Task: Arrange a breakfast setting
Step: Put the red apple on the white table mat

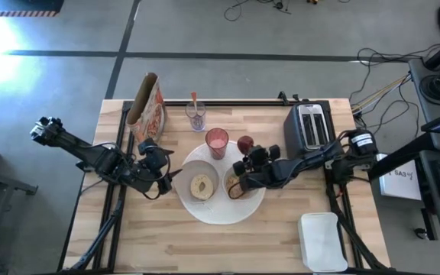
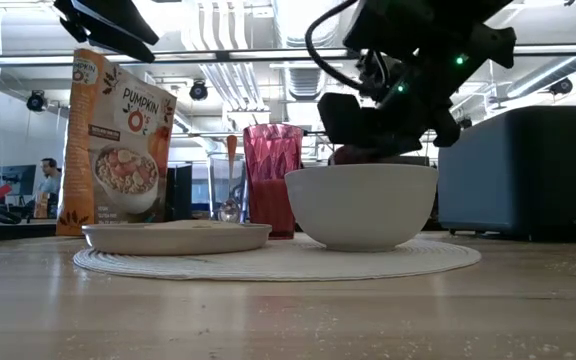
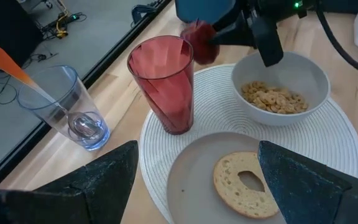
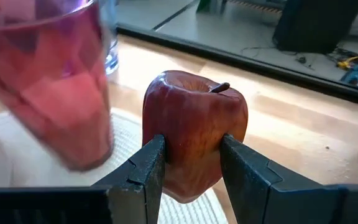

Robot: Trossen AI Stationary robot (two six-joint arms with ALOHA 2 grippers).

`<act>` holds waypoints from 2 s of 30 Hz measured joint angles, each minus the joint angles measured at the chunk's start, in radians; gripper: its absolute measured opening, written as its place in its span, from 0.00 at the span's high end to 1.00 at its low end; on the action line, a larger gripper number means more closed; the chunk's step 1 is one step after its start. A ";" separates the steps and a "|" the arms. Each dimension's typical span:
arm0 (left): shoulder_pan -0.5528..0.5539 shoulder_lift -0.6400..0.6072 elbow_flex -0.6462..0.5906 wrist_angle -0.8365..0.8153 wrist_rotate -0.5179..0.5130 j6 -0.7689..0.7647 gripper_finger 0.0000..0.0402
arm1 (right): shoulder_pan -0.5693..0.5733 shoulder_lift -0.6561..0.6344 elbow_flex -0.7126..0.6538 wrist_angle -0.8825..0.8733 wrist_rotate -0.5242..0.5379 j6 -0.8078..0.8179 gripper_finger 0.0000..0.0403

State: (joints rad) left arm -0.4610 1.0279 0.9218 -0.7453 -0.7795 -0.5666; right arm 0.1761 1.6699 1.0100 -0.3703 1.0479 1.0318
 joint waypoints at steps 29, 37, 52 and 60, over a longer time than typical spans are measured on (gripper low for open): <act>0.000 0.000 0.000 -0.015 -0.018 -0.015 0.22 | 0.000 0.009 0.000 0.148 -0.139 -0.204 0.67; 0.000 0.000 0.000 -0.024 -0.018 -0.015 0.22 | 0.000 0.086 -0.001 0.196 -0.140 -0.167 0.67; 0.000 0.000 0.000 -0.030 -0.018 -0.015 0.22 | 0.000 0.092 0.000 0.264 -0.186 -0.176 0.67; 0.000 0.000 0.000 -0.031 -0.018 -0.015 0.22 | 0.000 0.051 0.001 0.256 -0.193 -0.213 0.64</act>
State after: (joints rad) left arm -0.4614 1.0275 0.9218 -0.7767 -0.7975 -0.5819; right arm 0.1764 1.7205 1.0111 -0.1140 0.8551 0.8191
